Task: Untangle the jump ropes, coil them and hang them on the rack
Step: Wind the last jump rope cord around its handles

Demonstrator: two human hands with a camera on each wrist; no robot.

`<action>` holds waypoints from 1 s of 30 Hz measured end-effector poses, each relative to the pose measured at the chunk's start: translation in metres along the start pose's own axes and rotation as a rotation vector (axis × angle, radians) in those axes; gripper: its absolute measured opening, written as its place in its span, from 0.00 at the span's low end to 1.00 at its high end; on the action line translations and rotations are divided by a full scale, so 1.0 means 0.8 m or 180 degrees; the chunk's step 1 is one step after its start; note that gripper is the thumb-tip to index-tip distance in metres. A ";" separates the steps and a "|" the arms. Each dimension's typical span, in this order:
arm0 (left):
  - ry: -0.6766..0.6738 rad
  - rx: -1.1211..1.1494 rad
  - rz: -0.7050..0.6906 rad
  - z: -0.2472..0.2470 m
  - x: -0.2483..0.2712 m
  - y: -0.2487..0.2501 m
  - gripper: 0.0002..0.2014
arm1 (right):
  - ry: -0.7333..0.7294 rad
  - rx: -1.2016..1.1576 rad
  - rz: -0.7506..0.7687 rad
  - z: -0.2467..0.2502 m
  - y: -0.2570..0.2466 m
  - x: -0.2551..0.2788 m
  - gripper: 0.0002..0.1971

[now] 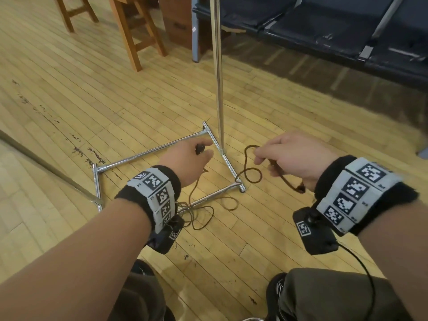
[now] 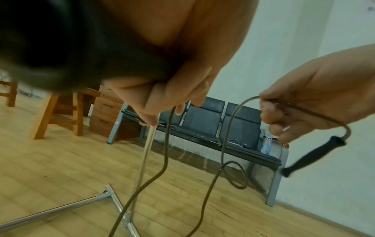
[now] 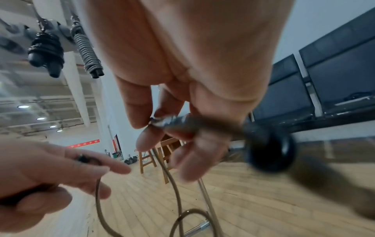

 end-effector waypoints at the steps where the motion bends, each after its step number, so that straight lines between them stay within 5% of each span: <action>1: 0.0043 0.0092 -0.0025 -0.001 0.003 0.006 0.12 | 0.0064 0.0153 0.0069 -0.001 -0.004 0.000 0.11; 10: -0.0785 0.1273 -0.0862 -0.040 0.034 0.070 0.16 | -0.0281 -0.2151 -0.0135 -0.036 -0.012 -0.005 0.11; 13: -0.1278 0.1813 -0.0854 -0.047 0.043 0.078 0.21 | -0.0185 -0.2726 -0.0185 -0.034 -0.016 -0.006 0.11; 15: -0.1329 0.1554 -0.0795 -0.046 0.044 0.072 0.20 | -0.0120 -0.2988 -0.0248 -0.032 -0.014 -0.007 0.10; 19: -0.0796 0.0366 -0.0817 -0.034 0.036 0.055 0.07 | 0.0090 -0.2137 -0.0427 -0.022 0.004 -0.009 0.06; 22: -0.0733 0.0636 -0.0646 -0.028 0.033 0.052 0.07 | 0.0334 0.0153 -0.0012 -0.005 -0.005 -0.010 0.27; 25: -0.0881 0.1016 -0.0843 -0.026 0.041 0.069 0.19 | -0.0531 0.0432 0.0710 -0.048 -0.037 0.004 0.41; 27: -0.0861 0.1251 -0.0972 -0.020 0.044 0.077 0.22 | -0.1119 -0.0095 0.0920 -0.079 -0.046 0.016 0.34; 30: -0.0671 0.1524 -0.0863 -0.007 0.037 0.073 0.26 | -0.1158 -0.0154 0.0998 -0.092 -0.044 0.017 0.13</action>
Point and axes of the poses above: each hand's wrist, its own x-axis away from the middle knuckle, its own z-axis out of the back of the hand, y = z × x, the point moved 9 cm from there along -x, towards the middle knuckle, and after that the axes turned 3 degrees about -x, right-handed, at the moved point
